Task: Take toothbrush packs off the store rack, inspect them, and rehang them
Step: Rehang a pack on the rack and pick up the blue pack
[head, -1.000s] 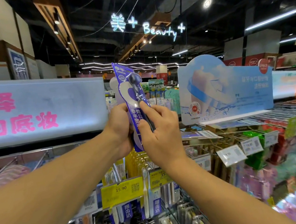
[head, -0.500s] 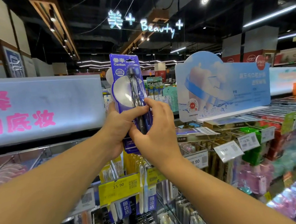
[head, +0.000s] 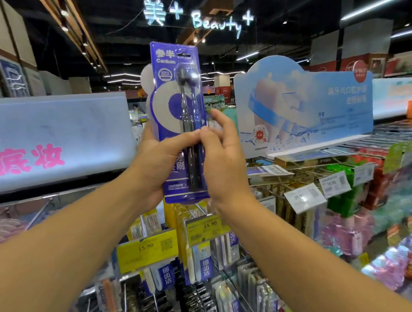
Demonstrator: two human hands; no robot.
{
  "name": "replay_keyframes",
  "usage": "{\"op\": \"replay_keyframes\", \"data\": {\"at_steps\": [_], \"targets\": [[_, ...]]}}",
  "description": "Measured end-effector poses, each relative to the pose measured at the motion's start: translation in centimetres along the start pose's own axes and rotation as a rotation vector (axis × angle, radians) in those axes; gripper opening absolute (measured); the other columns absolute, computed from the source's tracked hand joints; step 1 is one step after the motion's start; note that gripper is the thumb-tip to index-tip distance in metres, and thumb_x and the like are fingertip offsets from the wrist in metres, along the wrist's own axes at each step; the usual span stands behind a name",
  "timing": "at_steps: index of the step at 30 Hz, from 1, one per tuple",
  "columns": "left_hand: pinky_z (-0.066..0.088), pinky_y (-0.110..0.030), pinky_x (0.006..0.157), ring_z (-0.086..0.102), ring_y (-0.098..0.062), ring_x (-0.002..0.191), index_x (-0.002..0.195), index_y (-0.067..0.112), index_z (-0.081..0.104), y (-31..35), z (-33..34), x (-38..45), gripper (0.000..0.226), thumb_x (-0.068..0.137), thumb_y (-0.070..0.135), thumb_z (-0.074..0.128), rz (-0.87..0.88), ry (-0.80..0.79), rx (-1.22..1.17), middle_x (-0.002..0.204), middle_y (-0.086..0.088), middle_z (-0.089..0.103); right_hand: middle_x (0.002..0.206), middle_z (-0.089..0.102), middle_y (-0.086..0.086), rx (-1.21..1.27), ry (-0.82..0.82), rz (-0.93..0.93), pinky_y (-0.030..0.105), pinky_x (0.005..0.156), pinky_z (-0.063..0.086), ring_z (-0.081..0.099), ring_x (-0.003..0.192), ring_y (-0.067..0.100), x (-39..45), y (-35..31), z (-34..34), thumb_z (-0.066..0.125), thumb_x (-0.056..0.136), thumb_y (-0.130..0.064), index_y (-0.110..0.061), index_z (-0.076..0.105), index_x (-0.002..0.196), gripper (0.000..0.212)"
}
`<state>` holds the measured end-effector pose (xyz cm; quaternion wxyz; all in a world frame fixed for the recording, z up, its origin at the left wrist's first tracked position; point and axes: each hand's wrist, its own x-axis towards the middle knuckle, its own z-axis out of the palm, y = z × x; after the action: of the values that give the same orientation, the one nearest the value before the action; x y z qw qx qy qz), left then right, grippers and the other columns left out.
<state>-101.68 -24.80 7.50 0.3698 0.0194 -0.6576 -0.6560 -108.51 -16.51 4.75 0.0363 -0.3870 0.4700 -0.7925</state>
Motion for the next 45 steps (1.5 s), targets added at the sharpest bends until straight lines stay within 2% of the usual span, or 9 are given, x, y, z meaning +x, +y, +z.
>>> {"op": "replay_keyframes", "data": {"at_steps": [6, 11, 15, 22, 24, 29, 36, 41, 45], "targets": [[0.061, -0.028, 0.067, 0.078, -0.021, 0.093, 0.12, 0.028, 0.059, 0.1, -0.4, -2.0, 0.035, 0.09, 0.017, 0.074, 0.033, 0.044, 0.115, 0.107, -0.002, 0.078, 0.114, 0.076, 0.0, 0.302, -0.057, 0.213, 0.038, 0.084, 0.063, 0.075, 0.102, 0.017, 0.1, -0.6, 0.4, 0.05, 0.107, -0.029, -0.031, 0.061, 0.124, 0.02], [0.063, -0.036, 0.067, 0.079, -0.021, 0.09, 0.139, 0.031, 0.042, 0.6, -0.7, -4.6, 0.06, 0.087, 0.046, 0.068, 0.008, 0.141, 0.107, 0.114, -0.001, 0.075, 0.11, 0.079, 0.003, 0.428, -0.074, 0.315, 0.042, 0.083, 0.063, 0.075, 0.102, 0.023, -2.6, -1.5, 0.6, 0.055, 0.105, -0.025, -0.031, 0.066, 0.118, 0.018], [0.061, -0.035, 0.066, 0.077, -0.017, 0.082, 0.143, 0.031, 0.039, 1.5, -0.6, -7.5, 0.037, 0.107, 0.04, 0.043, 0.014, 0.142, 0.071, 0.102, 0.0, 0.076, 0.113, 0.078, 0.009, 0.52, -0.073, 0.373, 0.045, 0.085, 0.062, 0.074, 0.101, 0.029, -5.5, -2.6, 1.0, 0.052, 0.106, -0.021, -0.022, 0.064, 0.132, 0.029], [0.061, -0.038, 0.086, 0.074, -0.014, 0.094, 0.13, 0.029, 0.049, 2.4, -2.2, -15.7, 0.025, 0.11, 0.034, 0.036, 0.035, 0.162, 0.088, 0.11, 0.002, 0.074, 0.105, 0.079, 0.011, 0.642, -0.052, 0.409, 0.04, 0.076, 0.065, 0.075, 0.09, 0.025, -13.0, -3.6, 2.6, 0.055, 0.103, -0.01, -0.013, 0.067, 0.128, 0.028], [0.061, -0.034, 0.084, 0.075, -0.014, 0.094, 0.127, 0.025, 0.051, 2.2, -3.1, -18.6, 0.023, 0.11, 0.029, 0.036, 0.021, 0.17, 0.001, 0.109, 0.0, 0.076, 0.111, 0.077, 0.014, 0.653, -0.048, 0.431, 0.045, 0.083, 0.063, 0.074, 0.096, 0.029, -16.0, -3.8, 3.4, 0.056, 0.103, -0.009, -0.013, 0.069, 0.124, 0.025], [0.037, -0.054, 0.119, 0.052, -0.036, 0.138, 0.15, 0.006, 0.042, 0.9, -6.1, -26.6, 0.063, 0.099, 0.042, 0.05, -0.058, 0.155, -0.13, 0.148, -0.02, 0.055, 0.099, 0.078, 0.009, 0.676, -0.035, 0.512, 0.044, 0.086, 0.061, 0.074, 0.086, 0.024, -24.7, -3.6, 5.2, 0.054, 0.103, -0.008, -0.018, 0.07, 0.112, 0.021], [0.041, -0.054, 0.115, 0.057, -0.03, 0.134, 0.148, 0.019, 0.047, -2.7, -7.6, -40.1, 0.06, 0.098, 0.052, 0.048, -0.171, 0.276, -0.138, 0.144, -0.009, 0.061, 0.102, 0.079, 0.007, 0.548, -0.025, 0.684, 0.046, 0.089, 0.061, 0.075, 0.093, 0.025, -38.1, -3.0, 4.4, 0.057, 0.103, -0.014, -0.016, 0.067, 0.122, 0.022], [0.051, -0.053, 0.106, 0.064, -0.032, 0.124, 0.146, 0.015, 0.049, -4.5, -5.6, -49.0, 0.052, 0.106, 0.046, 0.037, -0.301, 0.294, -0.219, 0.136, -0.013, 0.067, 0.13, 0.068, 0.023, 0.532, 0.038, 0.778, 0.06, 0.106, 0.049, 0.061, 0.126, 0.042, -46.4, -2.7, 2.3, 0.057, 0.103, -0.017, -0.007, 0.059, 0.138, 0.037], [0.048, -0.055, 0.109, 0.061, -0.036, 0.128, 0.147, 0.017, 0.049, -5.5, -4.0, -54.4, 0.064, 0.096, 0.054, 0.046, -0.407, 0.344, -0.303, 0.138, -0.014, 0.065, 0.126, 0.071, 0.02, 0.504, 0.046, 0.827, 0.046, 0.09, 0.061, 0.071, 0.11, 0.033, -51.5, -3.9, 0.5, 0.054, 0.104, -0.016, -0.007, 0.061, 0.136, 0.035]]}}
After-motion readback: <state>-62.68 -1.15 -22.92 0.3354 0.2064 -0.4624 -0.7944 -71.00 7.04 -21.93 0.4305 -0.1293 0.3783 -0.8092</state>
